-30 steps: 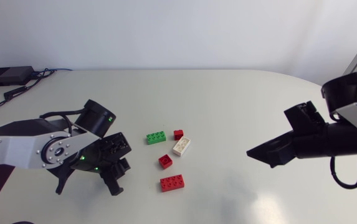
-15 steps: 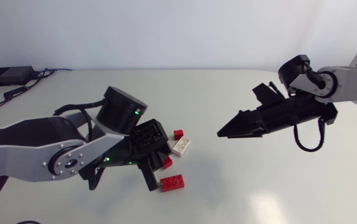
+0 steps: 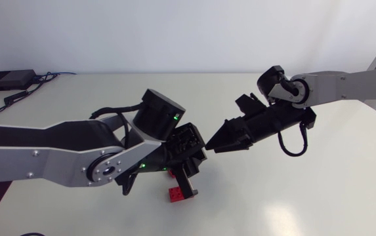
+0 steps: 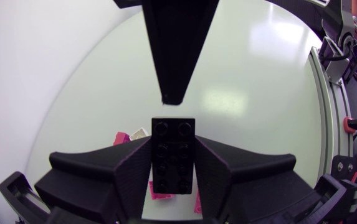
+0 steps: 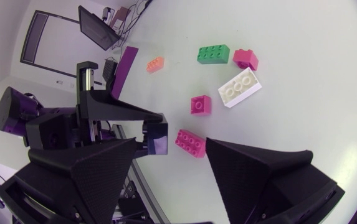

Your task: Sort duplo bricks by size, large to the right and small to the left

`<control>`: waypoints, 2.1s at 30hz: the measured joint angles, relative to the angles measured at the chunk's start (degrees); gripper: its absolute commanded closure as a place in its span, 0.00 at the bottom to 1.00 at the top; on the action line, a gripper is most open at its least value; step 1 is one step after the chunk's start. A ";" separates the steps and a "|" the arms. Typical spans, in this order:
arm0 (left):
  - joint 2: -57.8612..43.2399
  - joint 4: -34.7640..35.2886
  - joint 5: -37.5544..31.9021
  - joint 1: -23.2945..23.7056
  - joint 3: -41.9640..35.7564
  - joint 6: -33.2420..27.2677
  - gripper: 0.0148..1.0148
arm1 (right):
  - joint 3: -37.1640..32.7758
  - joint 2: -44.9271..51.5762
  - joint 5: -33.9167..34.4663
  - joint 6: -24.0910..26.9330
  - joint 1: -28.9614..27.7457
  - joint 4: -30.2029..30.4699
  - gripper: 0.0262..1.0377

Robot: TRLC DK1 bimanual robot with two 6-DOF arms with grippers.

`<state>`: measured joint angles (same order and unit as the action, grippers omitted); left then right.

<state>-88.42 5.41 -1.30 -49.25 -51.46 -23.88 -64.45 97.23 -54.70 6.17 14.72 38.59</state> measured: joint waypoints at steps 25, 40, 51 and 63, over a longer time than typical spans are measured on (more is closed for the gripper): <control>-0.42 -0.39 0.00 1.97 -2.10 1.46 0.02 | 1.46 1.88 -1.92 -1.29 -0.35 -3.23 0.85; 9.44 18.36 0.02 30.80 6.05 -17.64 0.03 | 5.90 -2.62 18.14 5.99 -20.46 -5.16 0.82; 4.90 19.43 -6.14 46.71 8.92 -31.74 0.04 | 12.26 -8.44 42.32 11.04 -18.99 -11.02 0.81; -3.06 19.02 -6.43 46.38 8.79 -32.57 0.04 | 12.46 -6.60 46.21 12.76 -18.51 -10.01 0.80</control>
<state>-91.48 24.43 -7.73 -2.87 -42.68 -56.45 -51.99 90.63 -8.49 18.94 -3.79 28.58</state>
